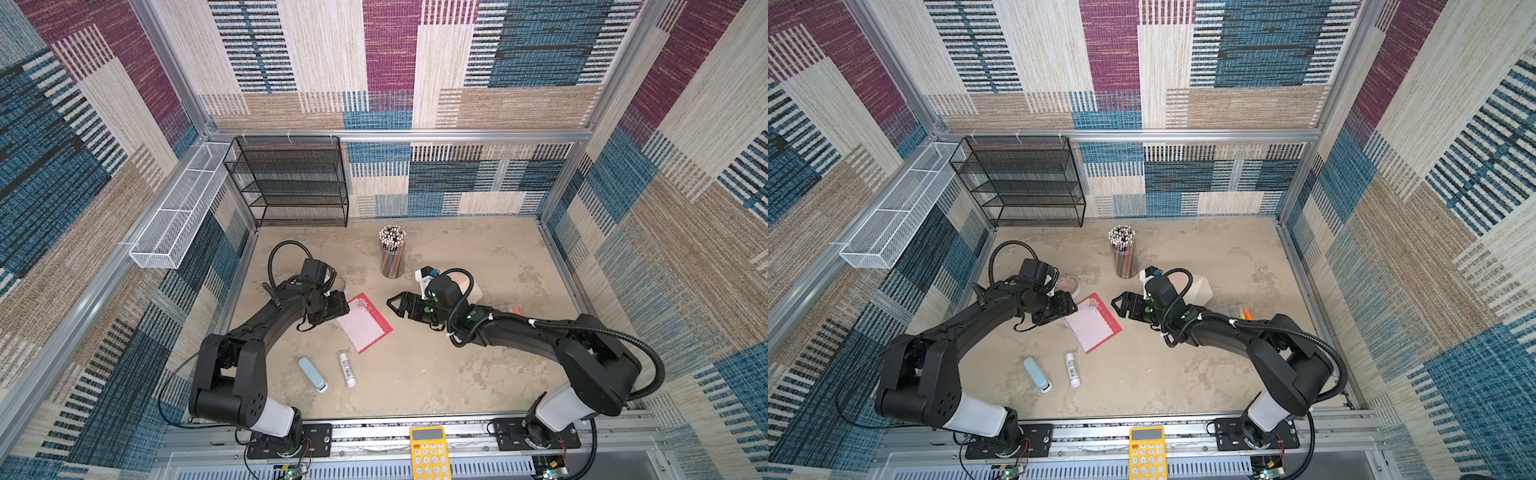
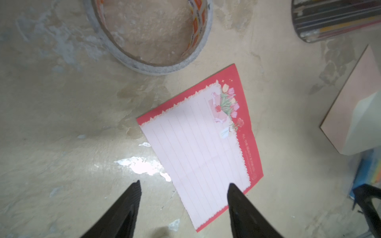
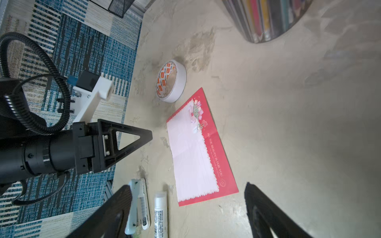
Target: Place the letter into the envelope and seal it
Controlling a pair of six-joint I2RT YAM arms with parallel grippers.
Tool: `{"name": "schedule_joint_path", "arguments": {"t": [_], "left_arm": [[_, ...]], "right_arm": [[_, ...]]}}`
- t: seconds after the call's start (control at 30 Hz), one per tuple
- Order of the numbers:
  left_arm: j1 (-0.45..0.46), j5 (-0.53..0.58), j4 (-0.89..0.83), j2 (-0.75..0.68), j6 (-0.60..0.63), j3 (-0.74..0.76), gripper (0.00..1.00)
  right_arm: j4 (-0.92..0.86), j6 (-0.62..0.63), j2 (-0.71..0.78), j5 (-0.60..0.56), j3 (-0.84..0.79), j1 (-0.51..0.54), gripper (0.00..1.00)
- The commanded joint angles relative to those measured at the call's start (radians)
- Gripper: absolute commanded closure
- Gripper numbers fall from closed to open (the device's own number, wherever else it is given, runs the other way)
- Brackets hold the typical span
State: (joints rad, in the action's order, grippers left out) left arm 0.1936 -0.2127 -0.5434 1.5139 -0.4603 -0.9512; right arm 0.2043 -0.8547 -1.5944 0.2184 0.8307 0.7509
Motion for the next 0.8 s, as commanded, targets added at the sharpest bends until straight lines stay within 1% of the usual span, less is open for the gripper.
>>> {"name": "schedule_joint_path", "arguments": {"t": [0.0, 0.1, 0.33, 0.47, 0.53, 0.77], "left_arm": [[-0.002, 0.037, 0.038, 0.023, -0.001, -0.001, 0.29], [-0.005, 0.067, 0.049, 0.049, 0.010, -0.015, 0.28], [-0.015, 0.093, 0.083, 0.100, 0.022, -0.028, 0.27], [-0.026, 0.083, 0.110, 0.124, 0.022, -0.021, 0.25], [-0.032, 0.079, 0.121, 0.137, 0.021, -0.023, 0.24], [-0.056, 0.050, 0.135, 0.150, 0.018, -0.025, 0.22]], "right_arm": [[0.035, -0.028, -0.031, 0.027, 0.024, 0.015, 0.12], [0.023, -0.013, -0.067, 0.049, 0.054, 0.019, 0.16], [0.018, 0.005, -0.141, 0.106, 0.114, 0.024, 0.37], [0.023, -0.001, -0.182, 0.121, 0.138, 0.026, 0.48], [0.027, -0.004, -0.205, 0.132, 0.151, 0.028, 0.51], [0.030, -0.010, -0.268, 0.156, 0.189, 0.038, 0.54]]}}
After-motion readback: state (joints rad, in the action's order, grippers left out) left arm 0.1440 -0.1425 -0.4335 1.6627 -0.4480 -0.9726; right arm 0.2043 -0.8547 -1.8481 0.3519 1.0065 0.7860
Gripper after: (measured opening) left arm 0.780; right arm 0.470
